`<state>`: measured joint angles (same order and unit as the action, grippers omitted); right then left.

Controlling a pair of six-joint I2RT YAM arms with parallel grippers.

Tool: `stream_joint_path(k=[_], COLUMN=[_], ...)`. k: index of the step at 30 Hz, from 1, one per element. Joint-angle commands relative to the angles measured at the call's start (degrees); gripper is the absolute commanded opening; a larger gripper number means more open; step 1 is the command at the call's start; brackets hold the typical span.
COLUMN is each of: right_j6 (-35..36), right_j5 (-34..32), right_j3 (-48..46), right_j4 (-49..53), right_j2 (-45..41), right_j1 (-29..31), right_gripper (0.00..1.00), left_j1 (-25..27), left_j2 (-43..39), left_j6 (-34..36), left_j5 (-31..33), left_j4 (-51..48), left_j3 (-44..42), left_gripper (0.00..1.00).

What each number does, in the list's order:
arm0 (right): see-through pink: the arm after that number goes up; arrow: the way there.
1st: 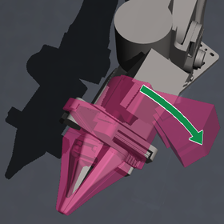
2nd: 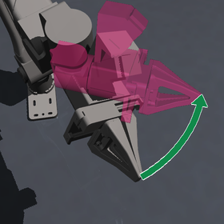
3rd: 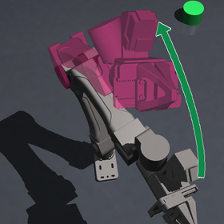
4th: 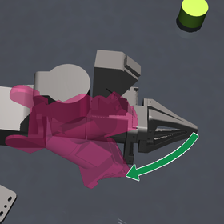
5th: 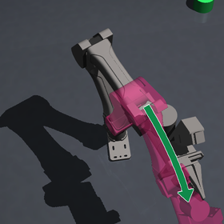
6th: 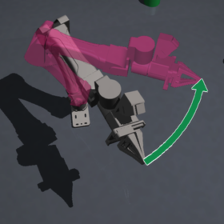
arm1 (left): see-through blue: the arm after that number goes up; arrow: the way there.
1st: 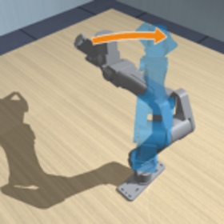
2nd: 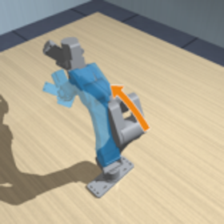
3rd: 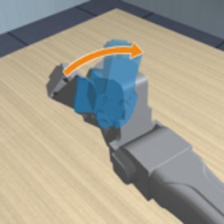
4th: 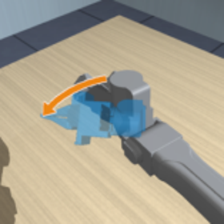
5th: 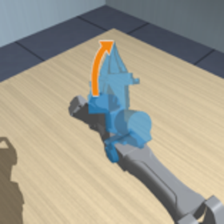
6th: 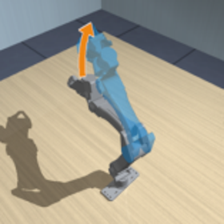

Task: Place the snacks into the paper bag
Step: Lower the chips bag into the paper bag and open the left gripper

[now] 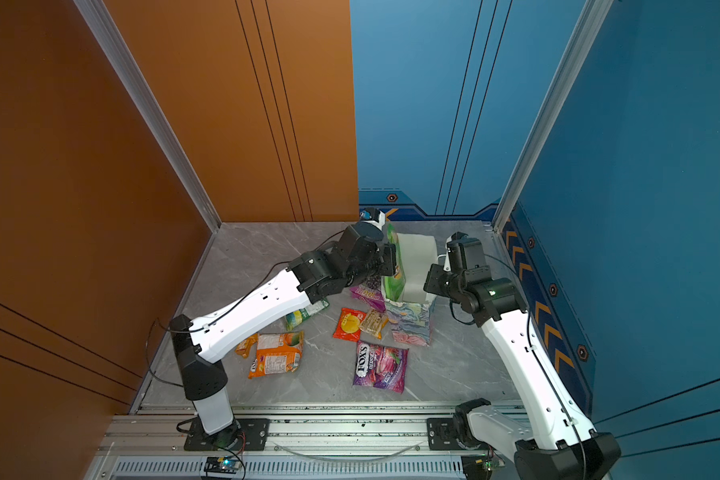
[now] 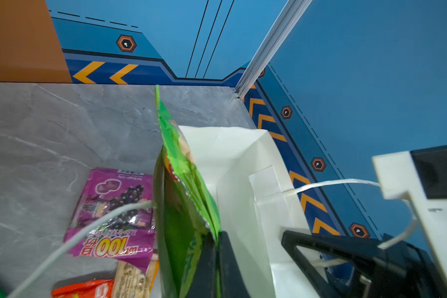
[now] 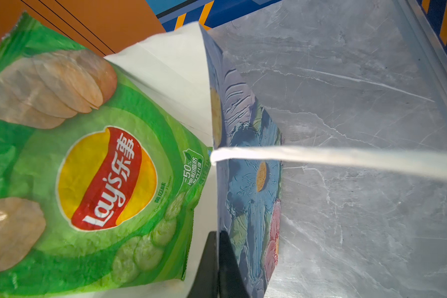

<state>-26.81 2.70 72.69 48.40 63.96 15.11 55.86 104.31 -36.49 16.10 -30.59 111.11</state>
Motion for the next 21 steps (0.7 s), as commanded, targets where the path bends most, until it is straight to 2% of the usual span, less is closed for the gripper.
stream_joint_path(k=[1, 11, 16, 21], right_j6=[0.4, -0.4, -0.6, -0.6], right_j5=[-2.0, -2.2, -2.3, -2.5], right_j3=[0.2, 0.3, 0.0, 0.0], right_j4=[0.0, -0.4, -0.5, -0.6], right_j2=[-0.6, -0.4, -0.5, -0.5], right_j1=[0.5, 0.6, 0.7, 0.7], right_gripper=[0.02, 0.02, 0.02, 0.02], left_j1=[0.2, 1.5, 2.1, 2.6], left_j2=[0.2, 4.4, 5.3, 4.6], left_j6=[2.6, 1.1, 1.1, 1.5], left_j5=[3.0, 0.4, 1.8, 3.1], left_j4=[-4.3, -7.8, -10.3, -11.1], left_j3=[1.1, 3.4, 4.6, 4.7], left_gripper=[0.00, 0.00, 0.00, 0.06])
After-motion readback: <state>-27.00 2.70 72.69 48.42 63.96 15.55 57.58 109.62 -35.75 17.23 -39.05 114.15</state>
